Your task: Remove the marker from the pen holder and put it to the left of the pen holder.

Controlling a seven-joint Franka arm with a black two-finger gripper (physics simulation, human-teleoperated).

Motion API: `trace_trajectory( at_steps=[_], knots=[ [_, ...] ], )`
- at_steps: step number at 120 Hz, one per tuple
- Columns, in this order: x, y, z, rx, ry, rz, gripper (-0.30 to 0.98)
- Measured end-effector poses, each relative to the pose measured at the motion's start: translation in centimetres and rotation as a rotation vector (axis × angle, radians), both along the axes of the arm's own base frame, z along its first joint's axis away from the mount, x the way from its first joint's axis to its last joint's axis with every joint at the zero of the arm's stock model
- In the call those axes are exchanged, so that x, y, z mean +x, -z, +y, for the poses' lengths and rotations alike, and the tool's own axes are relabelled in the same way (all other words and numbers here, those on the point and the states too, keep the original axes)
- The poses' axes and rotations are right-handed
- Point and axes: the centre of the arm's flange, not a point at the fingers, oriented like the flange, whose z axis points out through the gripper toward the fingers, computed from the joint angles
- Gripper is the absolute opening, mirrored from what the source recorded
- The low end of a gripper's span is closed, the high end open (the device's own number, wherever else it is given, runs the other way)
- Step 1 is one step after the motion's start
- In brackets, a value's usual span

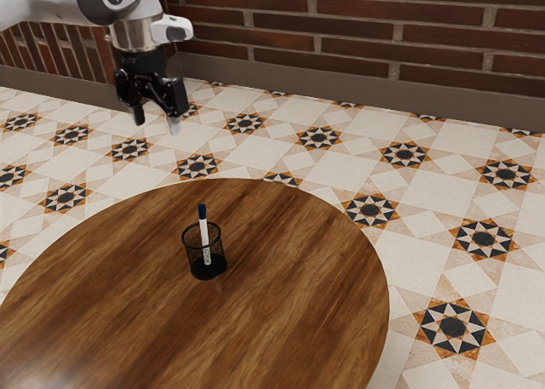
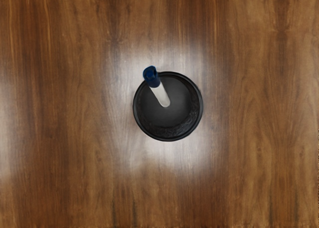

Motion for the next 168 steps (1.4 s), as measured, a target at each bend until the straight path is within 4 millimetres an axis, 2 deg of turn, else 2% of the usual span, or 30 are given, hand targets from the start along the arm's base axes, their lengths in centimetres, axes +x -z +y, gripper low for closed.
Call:
trace_trajectory(
  at_steps=[6, 12, 16, 26, 30, 35, 40, 52, 63, 71, 85, 115, 140, 156, 168],
  knots=[
    [-0.1, 1.1, -0.8, 0.004, 0.015, 0.019, 0.67],
    [-0.2, 2.5, -0.7, 0.006, 0.014, 0.040, 0.67],
    [-0.4, 5.3, -0.4, 0.005, 0.007, 0.084, 0.67],
    [-1.6, 15.1, 1.5, 0.002, -0.029, 0.216, 0.67],
    [-1.8, 18.4, 2.3, -0.001, -0.047, 0.246, 0.67],
    [-1.6, 21.3, 2.6, -0.003, -0.059, 0.254, 0.67],
    [-1.2, 22.7, 2.6, -0.005, -0.063, 0.237, 0.67],
    [-0.4, 22.9, 1.8, -0.042, -0.085, 0.160, 0.67],
    [-1.4, 23.7, 1.2, -0.095, -0.129, 0.146, 0.67],
    [-1.4, 23.9, 0.9, -0.117, -0.154, 0.129, 0.67],
    [1.1, 24.1, -0.1, -0.119, -0.155, 0.085, 0.67],
    [4.6, 25.2, 0.5, -0.067, -0.123, 0.043, 0.67],
    [4.9, 25.4, 0.9, -0.074, -0.126, 0.033, 0.67],
    [4.9, 25.3, 2.2, -0.098, -0.165, 0.025, 0.67],
    [5.4, 26.0, 2.3, -0.104, -0.170, 0.029, 0.67]
  ],
)
